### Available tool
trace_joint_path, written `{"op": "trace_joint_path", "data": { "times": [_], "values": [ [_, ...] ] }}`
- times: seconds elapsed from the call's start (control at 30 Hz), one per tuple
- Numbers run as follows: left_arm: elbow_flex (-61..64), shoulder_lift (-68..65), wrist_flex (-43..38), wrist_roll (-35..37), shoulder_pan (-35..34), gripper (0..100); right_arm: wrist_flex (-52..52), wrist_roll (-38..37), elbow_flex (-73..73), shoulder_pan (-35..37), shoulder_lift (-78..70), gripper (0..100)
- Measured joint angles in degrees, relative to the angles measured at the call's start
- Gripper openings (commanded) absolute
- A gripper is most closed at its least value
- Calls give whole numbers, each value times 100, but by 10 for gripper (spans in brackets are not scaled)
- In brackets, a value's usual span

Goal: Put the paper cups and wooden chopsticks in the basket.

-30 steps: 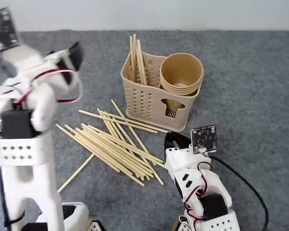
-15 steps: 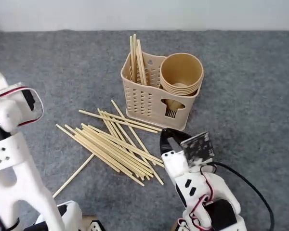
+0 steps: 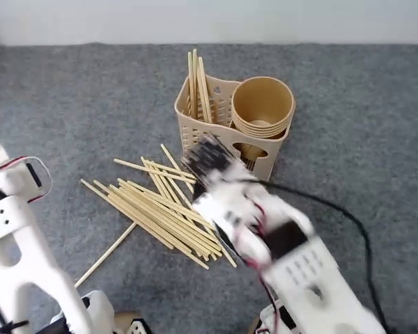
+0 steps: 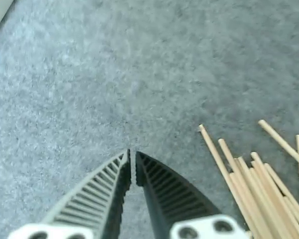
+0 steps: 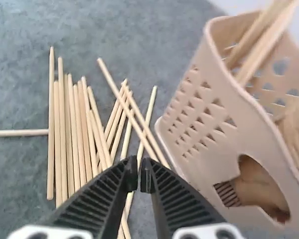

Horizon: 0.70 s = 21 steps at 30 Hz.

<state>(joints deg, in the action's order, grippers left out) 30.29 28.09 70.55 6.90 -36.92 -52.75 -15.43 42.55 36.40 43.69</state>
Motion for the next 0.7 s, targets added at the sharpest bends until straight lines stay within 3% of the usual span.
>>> {"op": "trace_joint_path", "data": {
  "times": [0.17,0.27,0.4,0.7],
  "values": [
    [712,0,-624,-9,-114,16,0,-18,-1248,264,-2198,39],
    [1125,0,-949,-9,-114,16,-70,-88,-2075,273,-3376,95],
    [1530,0,-1354,-9,-114,16,-651,-352,-3367,299,-4800,170],
    [2013,0,-1837,70,-114,16,-1626,-431,-6242,299,-7358,180]
  ]
}}
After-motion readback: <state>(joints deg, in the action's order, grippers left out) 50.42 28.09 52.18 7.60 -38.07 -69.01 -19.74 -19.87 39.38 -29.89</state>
